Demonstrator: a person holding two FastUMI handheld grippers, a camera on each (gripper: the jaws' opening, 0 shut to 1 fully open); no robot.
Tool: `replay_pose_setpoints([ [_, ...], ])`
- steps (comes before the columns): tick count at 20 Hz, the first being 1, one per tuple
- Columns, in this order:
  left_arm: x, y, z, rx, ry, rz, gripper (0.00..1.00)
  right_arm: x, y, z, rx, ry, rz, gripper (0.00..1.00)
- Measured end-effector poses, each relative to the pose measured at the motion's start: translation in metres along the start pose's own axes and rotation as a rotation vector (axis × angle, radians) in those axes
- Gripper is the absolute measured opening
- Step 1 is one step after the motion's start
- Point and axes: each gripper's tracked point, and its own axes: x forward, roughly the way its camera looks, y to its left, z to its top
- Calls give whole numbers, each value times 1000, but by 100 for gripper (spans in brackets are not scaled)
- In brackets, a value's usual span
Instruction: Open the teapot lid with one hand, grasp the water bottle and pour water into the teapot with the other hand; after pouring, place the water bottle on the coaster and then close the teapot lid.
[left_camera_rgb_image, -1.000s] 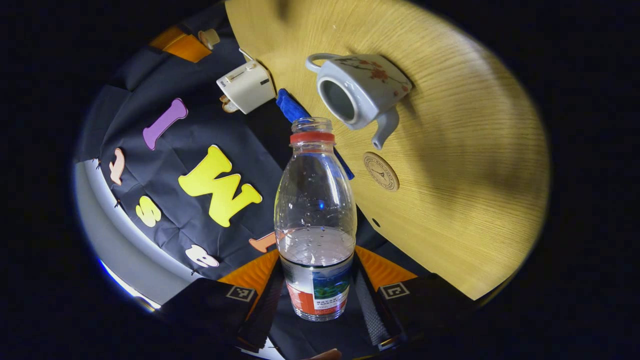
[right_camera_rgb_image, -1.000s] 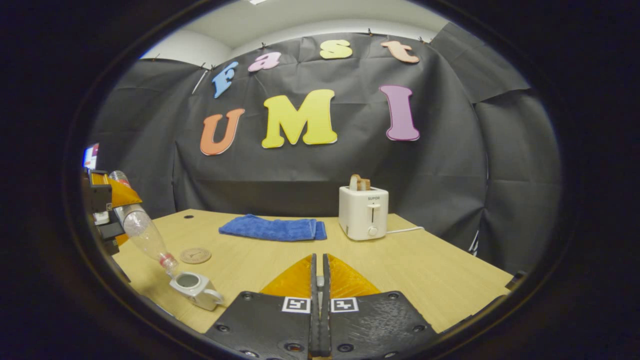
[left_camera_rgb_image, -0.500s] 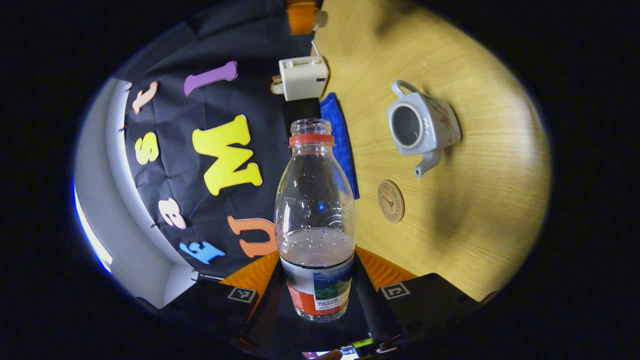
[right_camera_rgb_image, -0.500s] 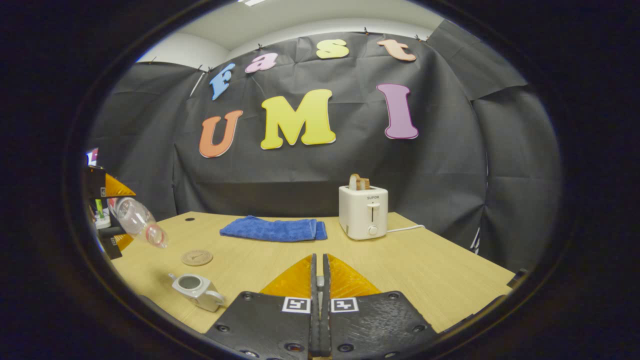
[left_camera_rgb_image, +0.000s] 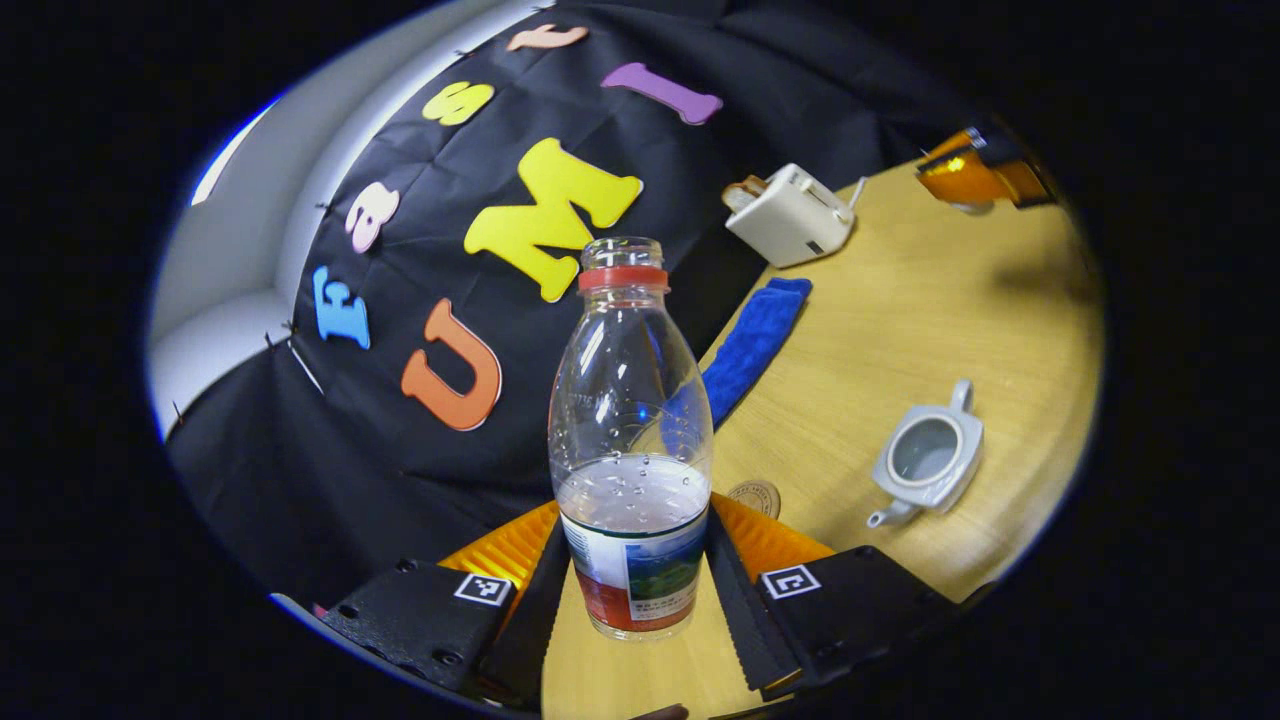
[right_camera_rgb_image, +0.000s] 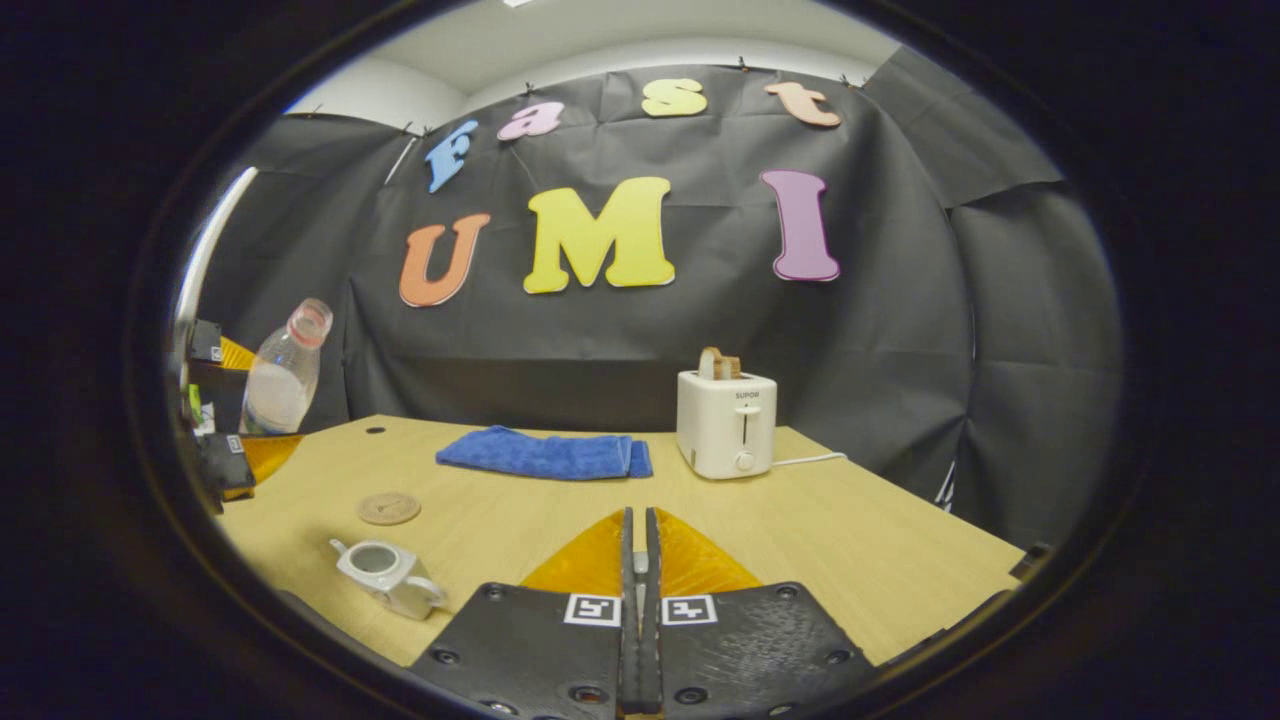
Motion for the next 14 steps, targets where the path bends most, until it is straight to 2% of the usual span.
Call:
replay_pose_setpoints([
  [6, 38, -14, 9, -545, -77, -87, 75, 2, -1, -3, -12, -1, -8, 0],
  [11, 47, -23, 0, -776, -108, -114, 76, 7, -1, -10, -7, 20, -6, 0],
  [14, 57, -30, -5, -831, -93, -124, 77, 9, -4, -16, -3, 30, -10, 0],
])
